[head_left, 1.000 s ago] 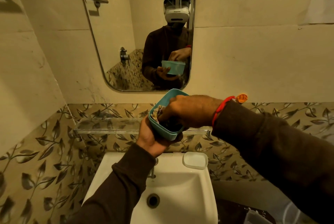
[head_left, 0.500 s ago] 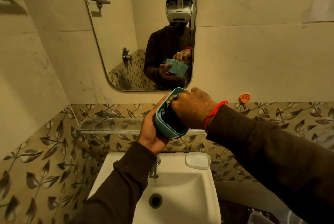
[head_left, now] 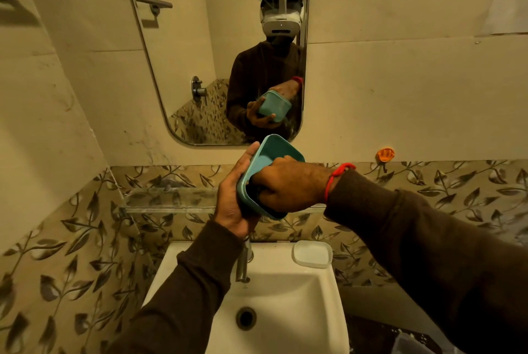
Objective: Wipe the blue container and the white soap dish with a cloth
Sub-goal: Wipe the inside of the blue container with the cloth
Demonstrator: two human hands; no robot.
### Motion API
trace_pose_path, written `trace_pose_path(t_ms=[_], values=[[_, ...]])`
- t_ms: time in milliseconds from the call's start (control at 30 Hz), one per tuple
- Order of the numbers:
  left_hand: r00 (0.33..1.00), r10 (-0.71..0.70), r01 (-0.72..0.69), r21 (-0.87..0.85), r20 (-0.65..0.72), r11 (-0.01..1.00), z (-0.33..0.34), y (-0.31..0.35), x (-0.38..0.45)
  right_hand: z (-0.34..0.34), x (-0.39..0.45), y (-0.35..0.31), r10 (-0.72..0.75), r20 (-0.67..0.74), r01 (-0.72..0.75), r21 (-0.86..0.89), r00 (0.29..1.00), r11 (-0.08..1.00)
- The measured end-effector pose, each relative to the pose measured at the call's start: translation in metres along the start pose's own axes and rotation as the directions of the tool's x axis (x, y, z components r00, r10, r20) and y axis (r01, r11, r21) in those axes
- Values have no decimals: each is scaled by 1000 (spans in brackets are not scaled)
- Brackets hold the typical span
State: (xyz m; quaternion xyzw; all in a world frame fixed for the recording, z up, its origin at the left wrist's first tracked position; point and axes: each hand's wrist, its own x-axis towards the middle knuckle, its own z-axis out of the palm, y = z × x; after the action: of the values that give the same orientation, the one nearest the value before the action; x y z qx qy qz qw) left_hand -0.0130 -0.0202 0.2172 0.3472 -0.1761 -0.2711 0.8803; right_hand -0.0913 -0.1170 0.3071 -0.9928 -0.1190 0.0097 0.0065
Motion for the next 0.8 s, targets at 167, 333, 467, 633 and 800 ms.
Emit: trace_pose_path(t_ms=[167,333,467,633,800], values=[[997,-67,67,-12,32,998,-5,-2,-5,-1,-2,9,-29,23,22,253,999,967],[994,-106,107,-40,25,993,-7,4,-3,0,-7,17,-50,39,13,649,998,761],[995,-99,101,-72,33,992,-10,9,-1,-5,-6,17,86,-65,8,838,994,545],[990,-133,138,-104,47,985,-7,-7,-5,-10,0,17,443,-86,-216,780,892,587],[985,-173,173,-89,9,981,-8,-20,-4,-3,6,0,383,-101,-300,452,918,840]])
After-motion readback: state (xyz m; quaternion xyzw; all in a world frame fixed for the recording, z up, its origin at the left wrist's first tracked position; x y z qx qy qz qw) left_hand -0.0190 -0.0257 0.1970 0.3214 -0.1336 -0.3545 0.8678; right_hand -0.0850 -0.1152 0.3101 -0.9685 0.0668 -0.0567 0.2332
